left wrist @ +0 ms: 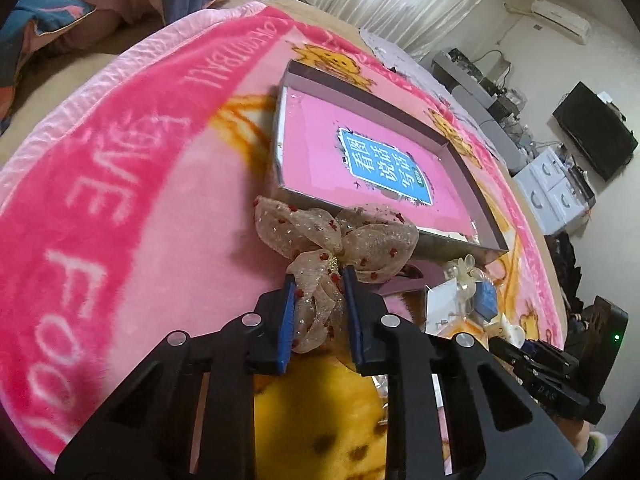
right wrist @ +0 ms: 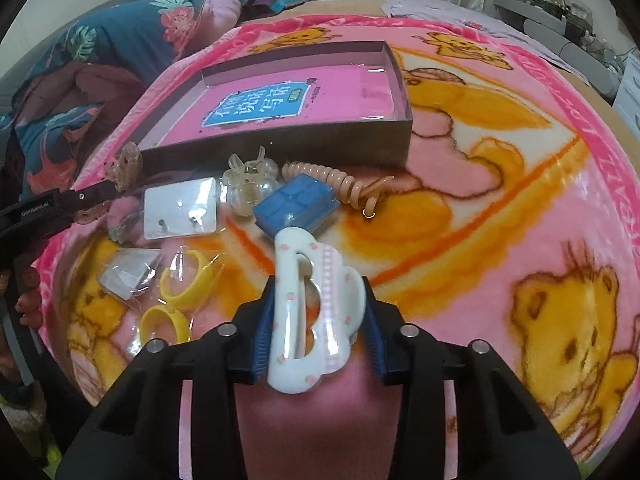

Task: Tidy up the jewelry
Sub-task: 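Grasp the beige bow clip with the left tool while the right tool grasps the white claw clip, then carry the bow clip and claw clip into the grey box and release both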

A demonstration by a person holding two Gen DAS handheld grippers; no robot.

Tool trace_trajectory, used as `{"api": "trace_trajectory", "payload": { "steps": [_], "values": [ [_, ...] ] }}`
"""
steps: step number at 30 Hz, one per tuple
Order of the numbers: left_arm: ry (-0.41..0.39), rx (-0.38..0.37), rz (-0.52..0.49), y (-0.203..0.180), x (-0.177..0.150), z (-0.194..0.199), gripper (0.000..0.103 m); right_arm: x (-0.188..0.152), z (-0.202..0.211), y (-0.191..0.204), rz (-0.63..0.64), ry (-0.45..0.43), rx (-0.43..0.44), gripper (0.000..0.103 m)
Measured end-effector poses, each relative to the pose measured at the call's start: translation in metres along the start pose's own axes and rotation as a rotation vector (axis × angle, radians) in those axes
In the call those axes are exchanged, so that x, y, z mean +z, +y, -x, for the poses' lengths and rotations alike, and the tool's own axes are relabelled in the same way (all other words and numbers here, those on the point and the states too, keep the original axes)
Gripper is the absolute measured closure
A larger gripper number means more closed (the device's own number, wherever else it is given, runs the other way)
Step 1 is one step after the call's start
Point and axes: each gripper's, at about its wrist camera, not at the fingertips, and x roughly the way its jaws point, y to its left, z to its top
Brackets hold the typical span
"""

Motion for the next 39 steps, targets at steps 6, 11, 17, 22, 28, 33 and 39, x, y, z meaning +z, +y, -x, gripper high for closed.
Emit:
{"api": "trace_trajectory", "payload": {
  "steps": [6,11,17,22,28,33,39],
  "values": [
    [-0.037,0.003,0.002,0.003,0.001,0.015,0.089,-0.003,0.019,-0.004,-0.009,-0.023,0.003,0.068],
    [-0.069,0.028,-0.016,-0.002,-0.003,0.032,0.089,0.004,0.036,-0.006,-0.001,-0.057,0.013,0.068],
    [-0.089,0.052,-0.021,-0.006,-0.007,0.050,0.089,0.022,0.048,-0.005,-0.006,-0.097,0.058,0.068],
    [-0.135,0.076,-0.027,-0.014,-0.002,0.068,0.089,0.045,0.060,0.005,0.031,-0.144,0.107,0.068],
    [-0.162,0.119,-0.062,-0.031,0.017,0.074,0.089,0.078,0.070,0.014,0.073,-0.210,0.151,0.068],
    [-0.162,0.134,-0.095,-0.050,0.034,0.066,0.089,0.099,0.075,0.015,0.085,-0.250,0.181,0.068],
    [-0.158,0.147,-0.161,-0.080,0.059,0.044,0.089,0.122,0.076,0.009,0.089,-0.272,0.189,0.068]
  ]
}}
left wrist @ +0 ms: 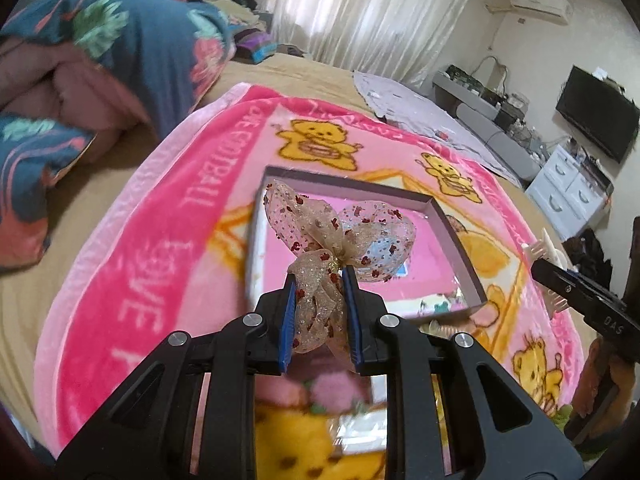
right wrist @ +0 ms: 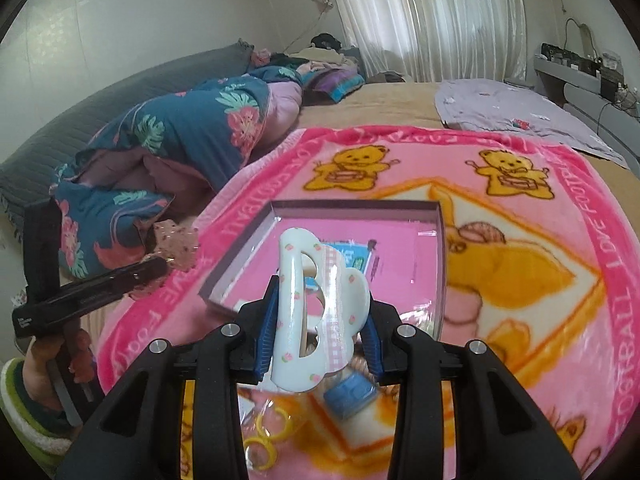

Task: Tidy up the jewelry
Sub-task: 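Carry the bow clip and claw clip into the grey box and release both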

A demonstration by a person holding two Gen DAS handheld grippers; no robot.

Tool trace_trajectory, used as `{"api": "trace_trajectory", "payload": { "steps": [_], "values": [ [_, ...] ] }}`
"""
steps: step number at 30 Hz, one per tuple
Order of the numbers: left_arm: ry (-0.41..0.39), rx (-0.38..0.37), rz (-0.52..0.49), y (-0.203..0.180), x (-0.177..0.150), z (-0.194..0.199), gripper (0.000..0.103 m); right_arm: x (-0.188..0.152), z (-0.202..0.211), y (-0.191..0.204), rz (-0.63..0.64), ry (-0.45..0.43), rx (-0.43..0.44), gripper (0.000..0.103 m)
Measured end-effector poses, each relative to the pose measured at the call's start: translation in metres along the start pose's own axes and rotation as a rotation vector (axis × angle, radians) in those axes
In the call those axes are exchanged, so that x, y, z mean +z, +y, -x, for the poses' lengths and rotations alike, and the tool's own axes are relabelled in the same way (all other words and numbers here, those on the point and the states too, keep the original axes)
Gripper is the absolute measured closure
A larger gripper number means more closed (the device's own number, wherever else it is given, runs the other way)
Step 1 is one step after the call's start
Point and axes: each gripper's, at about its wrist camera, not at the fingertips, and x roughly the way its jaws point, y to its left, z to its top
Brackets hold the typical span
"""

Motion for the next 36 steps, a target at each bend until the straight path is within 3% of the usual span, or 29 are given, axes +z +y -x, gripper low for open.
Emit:
{"api": "trace_trajectory", "payload": {
  "steps": [11,15,25,31,35,36],
  "values": [
    [0.073,0.016,-0.069,-0.036,0.032,-0.063,0.089,0.037,-0.033,-0.035,-0.007,0.022,-0.030,0.068],
    [0.097,0.027,-0.077,-0.038,0.039,-0.082,0.089,0.035,-0.047,-0.051,-0.051,0.037,-0.017,0.068],
    [0.171,0.067,-0.072,-0.029,0.036,-0.122,0.087,0.023,-0.080,-0.071,-0.037,0.092,-0.088,0.068],
    [0.218,0.067,-0.054,-0.015,0.022,-0.136,0.079,0.013,-0.099,-0.074,-0.040,0.136,-0.094,0.068],
    [0.224,0.074,-0.056,-0.008,0.014,-0.133,0.066,0.005,-0.114,-0.069,-0.018,0.168,-0.109,0.068],
    [0.231,0.059,-0.051,-0.006,0.013,-0.131,0.059,0.003,-0.117,-0.068,-0.015,0.174,-0.114,0.068]
  ]
}}
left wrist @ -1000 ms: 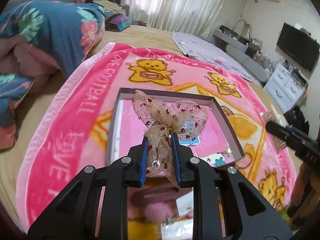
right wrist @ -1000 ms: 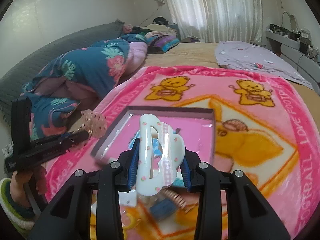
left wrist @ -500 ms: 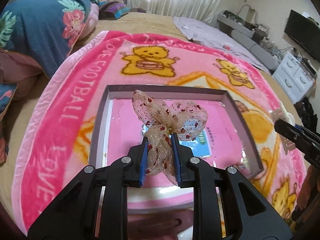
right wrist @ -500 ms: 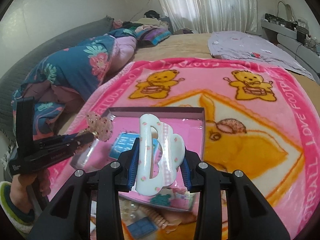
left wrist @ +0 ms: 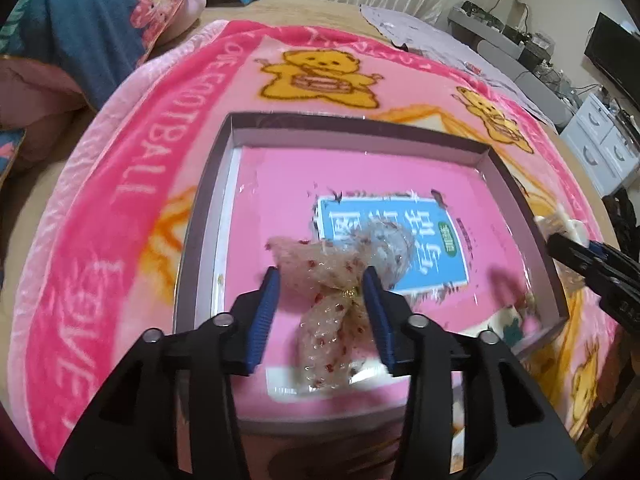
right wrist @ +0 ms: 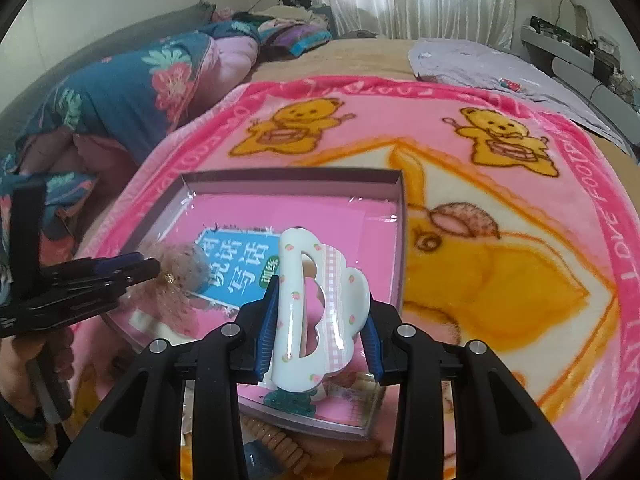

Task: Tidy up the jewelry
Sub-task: 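Carry the bow clip and claw clip into the grey box and release both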

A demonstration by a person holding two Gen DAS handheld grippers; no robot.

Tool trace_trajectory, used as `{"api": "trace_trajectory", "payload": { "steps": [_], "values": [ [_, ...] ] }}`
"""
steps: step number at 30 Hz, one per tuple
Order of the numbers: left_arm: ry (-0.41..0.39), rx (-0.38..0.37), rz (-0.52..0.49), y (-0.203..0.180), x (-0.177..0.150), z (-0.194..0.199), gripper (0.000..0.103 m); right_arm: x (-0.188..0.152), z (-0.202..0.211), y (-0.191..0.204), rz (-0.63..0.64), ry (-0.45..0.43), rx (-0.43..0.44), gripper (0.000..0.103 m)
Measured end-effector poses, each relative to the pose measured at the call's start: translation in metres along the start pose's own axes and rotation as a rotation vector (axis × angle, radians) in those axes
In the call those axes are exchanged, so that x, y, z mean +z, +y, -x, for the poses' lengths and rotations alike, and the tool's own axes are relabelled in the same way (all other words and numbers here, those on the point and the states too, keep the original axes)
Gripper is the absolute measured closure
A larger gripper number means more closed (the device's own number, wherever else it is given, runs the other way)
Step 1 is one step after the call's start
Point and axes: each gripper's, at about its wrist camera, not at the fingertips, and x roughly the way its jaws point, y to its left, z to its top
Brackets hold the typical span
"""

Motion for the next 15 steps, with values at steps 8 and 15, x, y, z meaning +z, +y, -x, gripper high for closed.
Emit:
{"api": "trace_trajectory", "payload": {
  "steps": [8,15],
  "values": [
    [-0.011,-0.027,0.010,0.002,-0.010,0.016,0.031,-0.013,-0.018,0.006,0.003,0.037,-0.035,0.068],
    [-0.063,-0.032,0.037,-0.001,-0.013,0.045,0.010,-0.009,0.003,0.006,0.004,-0.028,-0.032,0.029]
  ]
}}
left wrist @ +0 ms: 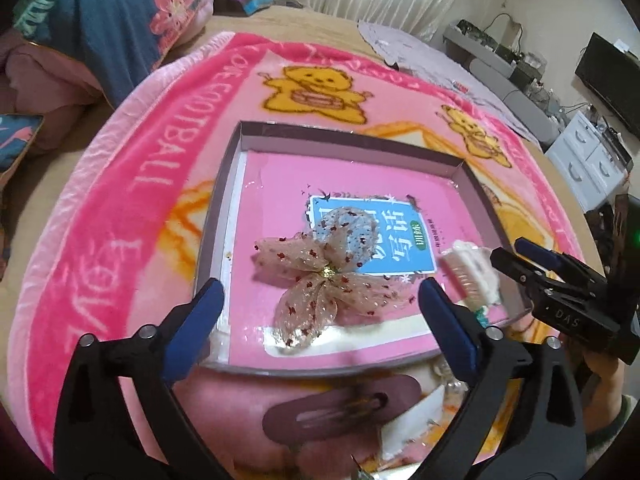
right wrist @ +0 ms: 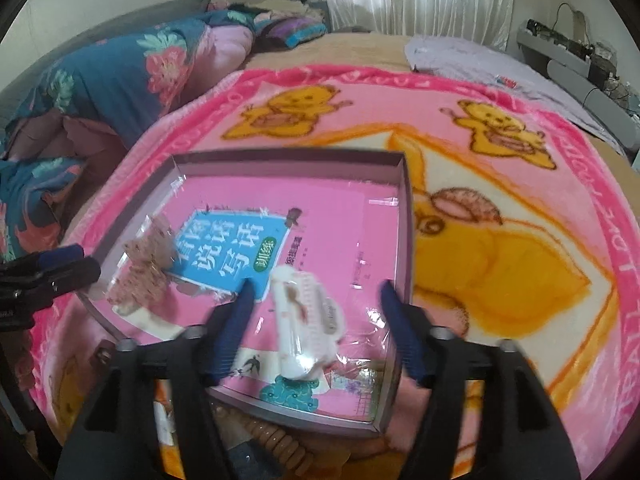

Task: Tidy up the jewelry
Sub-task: 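Carry the bow clip and claw clip into the grey box and release both, then withdraw both tools from the box back over the remaining jewelry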

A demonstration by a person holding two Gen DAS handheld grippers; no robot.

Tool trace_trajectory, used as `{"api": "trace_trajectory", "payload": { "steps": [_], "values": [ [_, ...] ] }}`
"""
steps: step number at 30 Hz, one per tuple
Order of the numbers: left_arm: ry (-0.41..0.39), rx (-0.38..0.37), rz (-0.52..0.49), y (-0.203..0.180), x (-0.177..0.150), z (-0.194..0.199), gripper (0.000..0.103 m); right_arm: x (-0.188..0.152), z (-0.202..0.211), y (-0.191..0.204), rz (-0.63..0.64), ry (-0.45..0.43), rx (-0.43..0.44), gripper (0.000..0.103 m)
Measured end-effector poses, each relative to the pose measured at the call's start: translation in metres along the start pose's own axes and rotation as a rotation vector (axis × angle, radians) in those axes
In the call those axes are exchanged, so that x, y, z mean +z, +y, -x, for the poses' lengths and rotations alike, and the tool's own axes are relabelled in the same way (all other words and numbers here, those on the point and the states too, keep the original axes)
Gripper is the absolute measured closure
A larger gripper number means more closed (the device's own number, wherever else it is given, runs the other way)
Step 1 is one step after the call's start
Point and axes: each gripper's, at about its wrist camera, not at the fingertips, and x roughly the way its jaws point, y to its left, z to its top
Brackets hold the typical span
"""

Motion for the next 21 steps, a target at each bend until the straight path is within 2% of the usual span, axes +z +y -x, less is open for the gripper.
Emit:
{"api": "trace_trajectory", "payload": {
  "steps": [4,8,17,21],
  "values": [
    [-0.023,0.011,-0.002,-0.003,0.000,0.016,0.009,0.003,0.021,-0.004,-0.024,-0.042,0.005,0.017],
    [-0.042,0.008,-0.004,-0.005,-0.001,0.031,0.009,-0.004,0.042,-0.006,-0.044,-0.075,0.000,0.011],
    [-0.094,0.012,0.011,-0.006,-0.007,0.064,0.009,-0.019,0.085,-0.005,-0.075,-0.128,-0.017,0.009],
    [-0.139,0.005,0.014,-0.006,-0.013,0.087,0.009,-0.020,0.116,0.005,-0.076,-0.191,-0.006,0.006]
  ]
}}
